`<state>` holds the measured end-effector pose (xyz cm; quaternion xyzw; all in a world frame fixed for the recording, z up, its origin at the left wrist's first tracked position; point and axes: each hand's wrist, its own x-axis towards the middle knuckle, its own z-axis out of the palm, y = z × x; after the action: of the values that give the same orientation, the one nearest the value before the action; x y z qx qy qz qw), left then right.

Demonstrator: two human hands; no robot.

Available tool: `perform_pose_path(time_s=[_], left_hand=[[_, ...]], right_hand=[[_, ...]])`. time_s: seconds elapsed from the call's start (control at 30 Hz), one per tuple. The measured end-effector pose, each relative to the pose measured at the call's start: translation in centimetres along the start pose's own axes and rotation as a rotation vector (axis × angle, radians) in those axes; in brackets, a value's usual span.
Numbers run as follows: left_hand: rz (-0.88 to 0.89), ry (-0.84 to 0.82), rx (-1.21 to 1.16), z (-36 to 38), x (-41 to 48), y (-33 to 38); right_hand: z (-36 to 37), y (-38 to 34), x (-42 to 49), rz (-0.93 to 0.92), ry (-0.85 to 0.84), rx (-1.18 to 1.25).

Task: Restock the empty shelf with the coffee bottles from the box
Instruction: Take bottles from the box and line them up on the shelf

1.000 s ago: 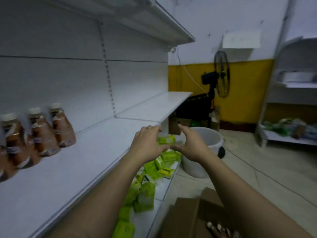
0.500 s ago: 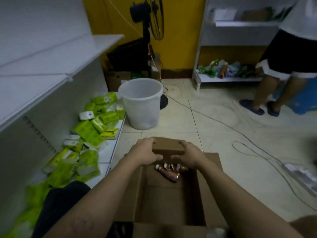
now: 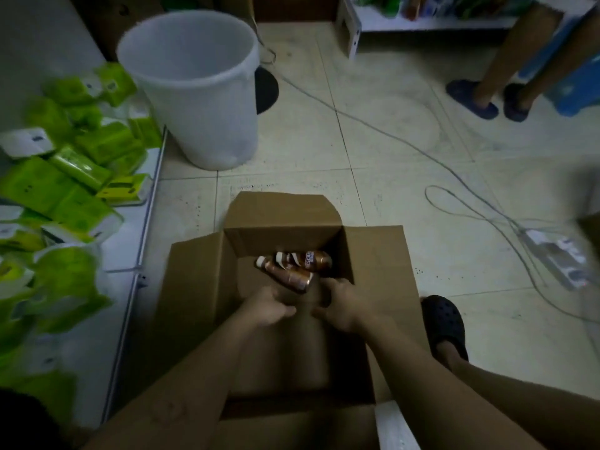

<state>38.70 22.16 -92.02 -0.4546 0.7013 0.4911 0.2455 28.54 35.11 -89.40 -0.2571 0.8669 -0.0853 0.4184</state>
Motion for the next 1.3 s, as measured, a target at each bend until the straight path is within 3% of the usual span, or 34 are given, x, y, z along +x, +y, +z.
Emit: perform_pose_path(time_s=[0.2,0.57,0.77,0.87,1.1,1.2,1.3], left_hand=[[-0.134,-0.103,-0.317,3.7,9.2,-1.1],[-0.311,-0.077,-0.723,6.3,18.9,-1.6],[-0.313,-0.141,-0.743,5.9,19.3,-4.2],[-0.299,-0.013,-0.752,5.9,18.6,-6.1],[-0.281,-0.001,-0.869,5.6,17.7,-7.2],[-0.245,0.161,-0.701,6.1,18.0,-7.2],[-0.196,0.272,-0.552,6.0,18.3,-7.4]], right_hand=[[1.6,0.8,6.6,0.042,-0.049,-0.057],[4.2,2.9,18.7,0.019,0.081,-0.221],[5.5,2.9,20.1,0.082,0.150,-0.343],[6.9,2.8,19.3,0.107,0.202,-0.356],[8.2,3.2,19.3,0.204,0.099,0.076],[9.5,3.7,19.2,0.197,0.010,0.143],[10.8,3.7,19.2,0.229,0.057,0.201]])
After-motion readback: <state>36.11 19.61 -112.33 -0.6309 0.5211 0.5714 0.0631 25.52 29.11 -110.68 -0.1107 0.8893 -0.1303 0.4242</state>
